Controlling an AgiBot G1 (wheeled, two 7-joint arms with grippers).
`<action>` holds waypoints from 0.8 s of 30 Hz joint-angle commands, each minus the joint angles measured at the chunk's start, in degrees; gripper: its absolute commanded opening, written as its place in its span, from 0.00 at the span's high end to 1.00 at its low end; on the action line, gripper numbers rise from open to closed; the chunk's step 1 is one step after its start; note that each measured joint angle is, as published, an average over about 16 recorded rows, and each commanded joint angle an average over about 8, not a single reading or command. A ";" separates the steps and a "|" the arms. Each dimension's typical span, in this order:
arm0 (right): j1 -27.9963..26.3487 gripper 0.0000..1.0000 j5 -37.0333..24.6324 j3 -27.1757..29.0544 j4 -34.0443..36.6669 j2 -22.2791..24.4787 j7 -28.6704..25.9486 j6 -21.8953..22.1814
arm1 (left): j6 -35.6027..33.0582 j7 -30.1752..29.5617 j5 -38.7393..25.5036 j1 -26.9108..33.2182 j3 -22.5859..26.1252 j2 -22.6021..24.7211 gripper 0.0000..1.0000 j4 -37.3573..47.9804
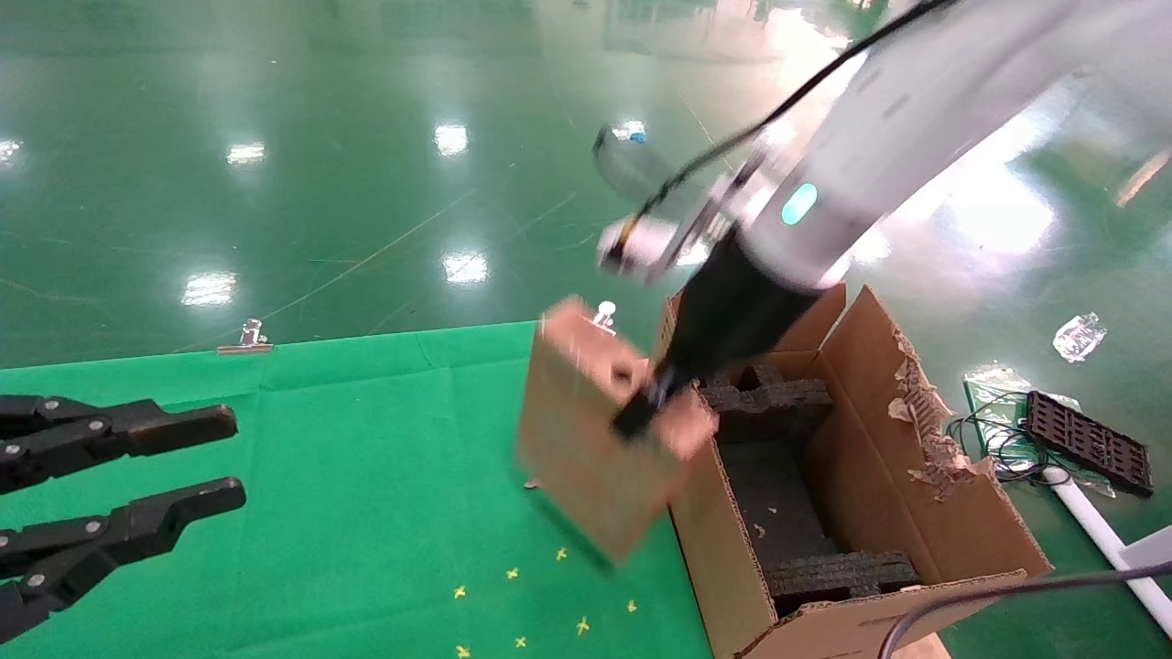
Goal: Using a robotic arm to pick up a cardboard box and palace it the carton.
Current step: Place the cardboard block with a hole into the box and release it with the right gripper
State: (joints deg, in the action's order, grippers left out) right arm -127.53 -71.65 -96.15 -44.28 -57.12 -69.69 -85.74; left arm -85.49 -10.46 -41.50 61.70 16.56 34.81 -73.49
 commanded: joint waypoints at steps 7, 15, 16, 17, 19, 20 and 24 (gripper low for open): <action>-9.94 1.00 -1.57 3.09 7.44 6.60 7.41 1.96 | 0.01 0.01 0.02 0.01 0.03 -0.01 1.00 0.00; -13.05 1.00 -6.75 1.07 17.56 9.98 8.75 1.78 | 0.03 0.03 0.04 0.01 0.06 -0.02 1.00 0.00; -12.78 1.00 -7.35 0.62 18.88 10.20 8.66 1.46 | 0.03 0.03 0.04 0.01 0.06 -0.03 1.00 0.00; -12.40 1.00 -7.86 0.18 20.18 10.33 8.51 1.11 | 0.03 0.03 0.05 0.01 0.07 -0.03 1.00 0.00; -11.29 1.00 -8.82 -0.70 22.81 10.46 8.19 0.33 | 0.03 0.04 0.05 0.02 0.07 -0.03 0.92 0.00; -10.63 1.00 -9.13 -1.06 24.04 10.44 8.02 -0.10 | 0.03 0.04 0.05 0.02 0.08 -0.03 0.80 0.00; -7.28 1.00 -9.83 -2.18 28.45 10.00 7.76 -1.68 | 0.04 0.05 0.06 0.02 0.09 -0.04 0.30 0.00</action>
State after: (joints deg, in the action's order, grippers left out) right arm -134.63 -81.16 -98.07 -16.26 -47.32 -61.73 -87.03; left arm -85.45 -10.41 -41.43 61.72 16.65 34.77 -73.49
